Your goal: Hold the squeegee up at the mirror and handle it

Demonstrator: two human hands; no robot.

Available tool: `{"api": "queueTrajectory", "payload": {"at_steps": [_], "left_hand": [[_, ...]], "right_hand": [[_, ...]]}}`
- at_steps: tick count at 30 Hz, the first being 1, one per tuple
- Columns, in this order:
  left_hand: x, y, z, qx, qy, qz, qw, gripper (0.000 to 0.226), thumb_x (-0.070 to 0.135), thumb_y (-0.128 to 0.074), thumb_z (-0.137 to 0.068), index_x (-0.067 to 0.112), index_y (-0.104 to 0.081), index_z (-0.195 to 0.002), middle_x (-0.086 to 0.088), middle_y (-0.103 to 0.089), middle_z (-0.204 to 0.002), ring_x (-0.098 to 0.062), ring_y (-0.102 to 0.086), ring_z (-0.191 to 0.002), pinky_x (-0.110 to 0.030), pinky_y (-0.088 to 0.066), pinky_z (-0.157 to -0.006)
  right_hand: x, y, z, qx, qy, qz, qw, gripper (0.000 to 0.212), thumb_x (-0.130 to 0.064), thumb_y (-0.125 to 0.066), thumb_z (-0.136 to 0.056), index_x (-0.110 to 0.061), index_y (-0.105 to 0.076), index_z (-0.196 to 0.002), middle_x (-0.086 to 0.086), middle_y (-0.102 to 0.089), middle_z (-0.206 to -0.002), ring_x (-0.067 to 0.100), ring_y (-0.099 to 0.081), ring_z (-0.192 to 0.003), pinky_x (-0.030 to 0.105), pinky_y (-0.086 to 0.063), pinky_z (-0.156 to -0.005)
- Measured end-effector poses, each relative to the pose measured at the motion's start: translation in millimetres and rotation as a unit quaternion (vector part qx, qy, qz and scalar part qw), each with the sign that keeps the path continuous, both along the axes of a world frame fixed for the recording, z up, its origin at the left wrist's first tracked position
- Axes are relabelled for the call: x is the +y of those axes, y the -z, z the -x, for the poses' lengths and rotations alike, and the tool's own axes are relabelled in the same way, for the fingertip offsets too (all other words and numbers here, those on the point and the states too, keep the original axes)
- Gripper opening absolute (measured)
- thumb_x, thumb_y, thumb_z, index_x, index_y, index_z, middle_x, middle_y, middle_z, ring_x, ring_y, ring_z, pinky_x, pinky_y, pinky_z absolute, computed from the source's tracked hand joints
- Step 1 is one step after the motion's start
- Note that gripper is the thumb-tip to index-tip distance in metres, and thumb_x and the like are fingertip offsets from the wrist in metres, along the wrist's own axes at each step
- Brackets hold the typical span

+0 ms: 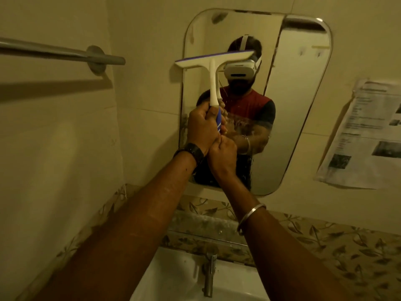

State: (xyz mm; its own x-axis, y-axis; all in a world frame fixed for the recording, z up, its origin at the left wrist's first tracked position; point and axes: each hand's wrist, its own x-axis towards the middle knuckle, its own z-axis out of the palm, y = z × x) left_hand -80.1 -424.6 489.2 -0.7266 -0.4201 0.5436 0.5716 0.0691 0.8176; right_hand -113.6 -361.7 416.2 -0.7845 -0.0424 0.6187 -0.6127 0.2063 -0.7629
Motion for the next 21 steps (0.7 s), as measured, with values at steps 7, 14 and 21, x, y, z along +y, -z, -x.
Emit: {"api": "queueTrajectory", "payload": {"at_steps": [7, 14, 21], "left_hand": [[27.0, 83.2, -1.4, -0.061, 0.016, 0.018, 0.998, 0.023, 0.021, -0.051, -0.108, 0.005, -0.066, -0.102, -0.013, -0.069, -0.078, -0.024, -0.065, -0.062, -0.035, -0.058, -0.058], [41.8, 46.0, -20.3, -0.008, 0.047, 0.041, 0.998, 0.02, 0.027, -0.053, -0.107, 0.012, -0.066, -0.102, -0.008, -0.07, -0.081, -0.024, -0.069, -0.068, -0.044, -0.063, -0.066], [48.7, -66.3, 4.2, 0.06, -0.018, 0.041, 0.997, 0.031, 0.035, -0.055, -0.103, 0.008, -0.07, -0.107, -0.013, -0.076, -0.096, -0.031, -0.075, -0.087, -0.055, -0.064, -0.08]], "right_hand": [[30.8, 84.7, -9.4, -0.076, 0.033, -0.02, 0.996, 0.041, -0.027, -0.045, -0.105, -0.022, -0.053, -0.065, 0.001, -0.057, -0.06, 0.016, -0.052, -0.052, 0.033, -0.041, -0.052], [50.4, 45.6, -30.1, 0.0, -0.009, 0.041, 0.999, 0.04, -0.025, -0.043, -0.105, -0.029, -0.054, -0.067, 0.0, -0.058, -0.061, 0.018, -0.053, -0.052, 0.042, -0.048, -0.052], [70.5, -76.6, -3.9, 0.119, -0.013, -0.013, 0.993, 0.037, -0.025, -0.04, -0.109, -0.021, -0.06, -0.077, -0.003, -0.062, -0.067, 0.009, -0.059, -0.056, 0.031, -0.052, -0.055]]}}
